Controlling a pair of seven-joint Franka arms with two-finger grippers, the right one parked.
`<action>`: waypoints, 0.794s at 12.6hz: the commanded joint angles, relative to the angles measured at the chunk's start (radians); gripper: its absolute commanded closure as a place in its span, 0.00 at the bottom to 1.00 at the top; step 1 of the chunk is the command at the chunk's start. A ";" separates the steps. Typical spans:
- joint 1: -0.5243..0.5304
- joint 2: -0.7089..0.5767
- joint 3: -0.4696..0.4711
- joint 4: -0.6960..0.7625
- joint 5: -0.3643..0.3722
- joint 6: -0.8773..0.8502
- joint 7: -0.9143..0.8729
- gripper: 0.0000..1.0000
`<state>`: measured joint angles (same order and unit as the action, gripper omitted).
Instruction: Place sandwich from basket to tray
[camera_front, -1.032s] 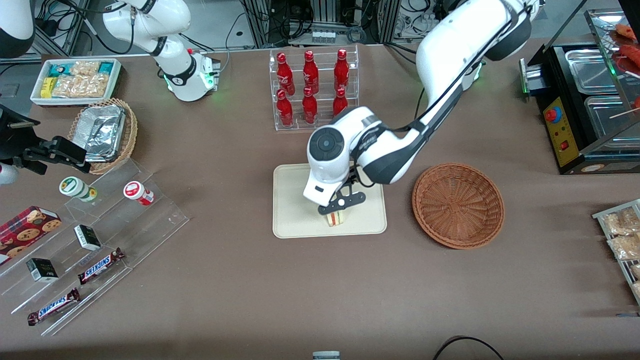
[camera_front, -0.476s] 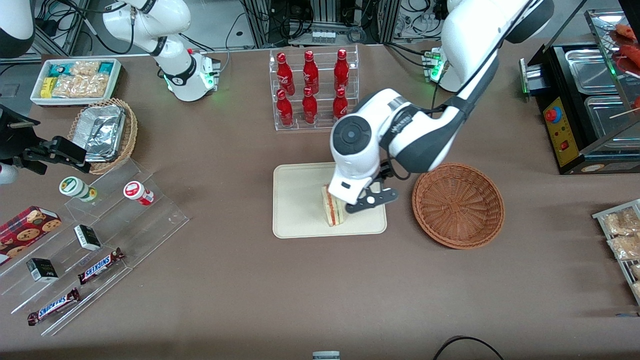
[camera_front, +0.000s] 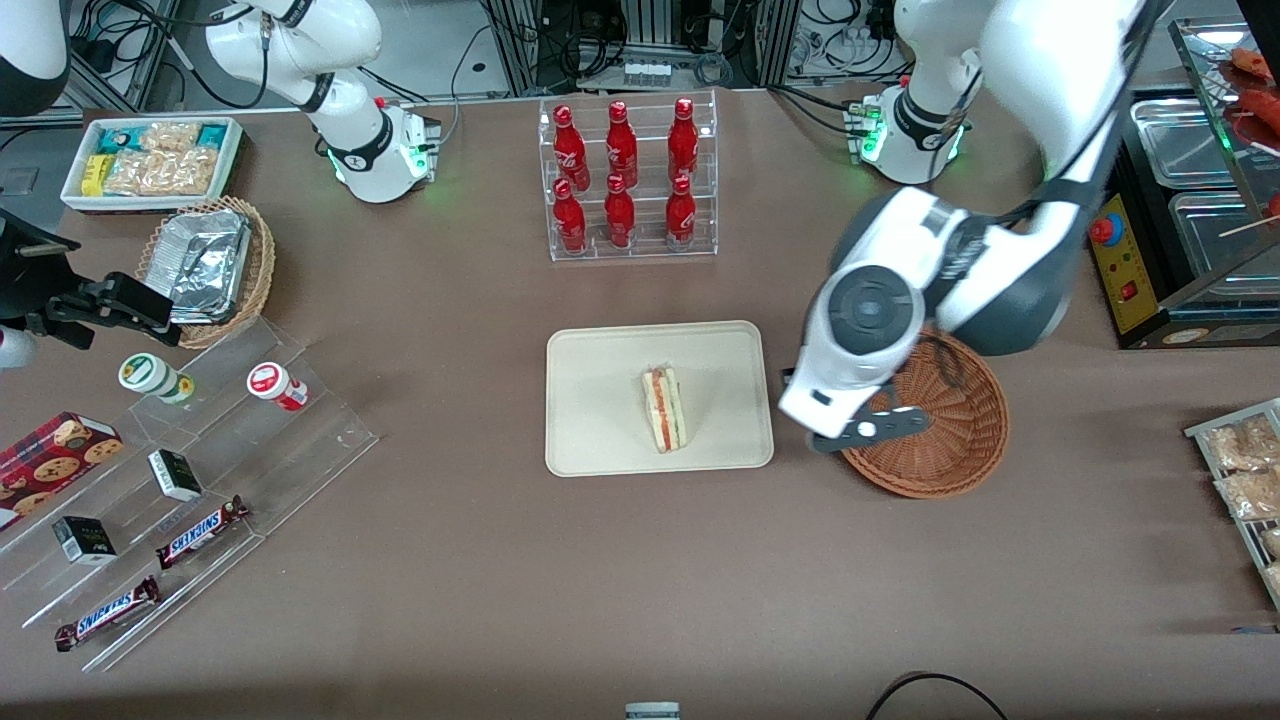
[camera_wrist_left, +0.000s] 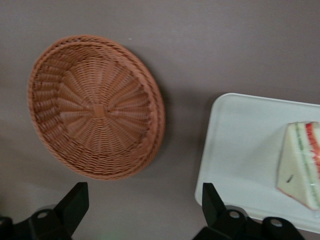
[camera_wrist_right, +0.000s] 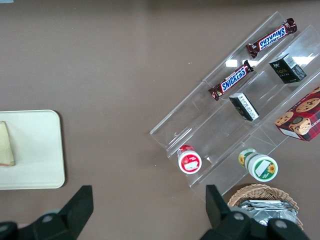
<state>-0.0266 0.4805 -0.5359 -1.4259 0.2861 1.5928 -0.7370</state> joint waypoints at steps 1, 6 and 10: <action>0.098 -0.094 -0.004 -0.093 -0.057 -0.014 0.111 0.00; 0.214 -0.146 -0.004 -0.111 -0.061 -0.100 0.271 0.00; 0.217 -0.242 0.090 -0.136 -0.131 -0.157 0.400 0.00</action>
<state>0.1975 0.3297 -0.5209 -1.5052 0.2096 1.4577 -0.4218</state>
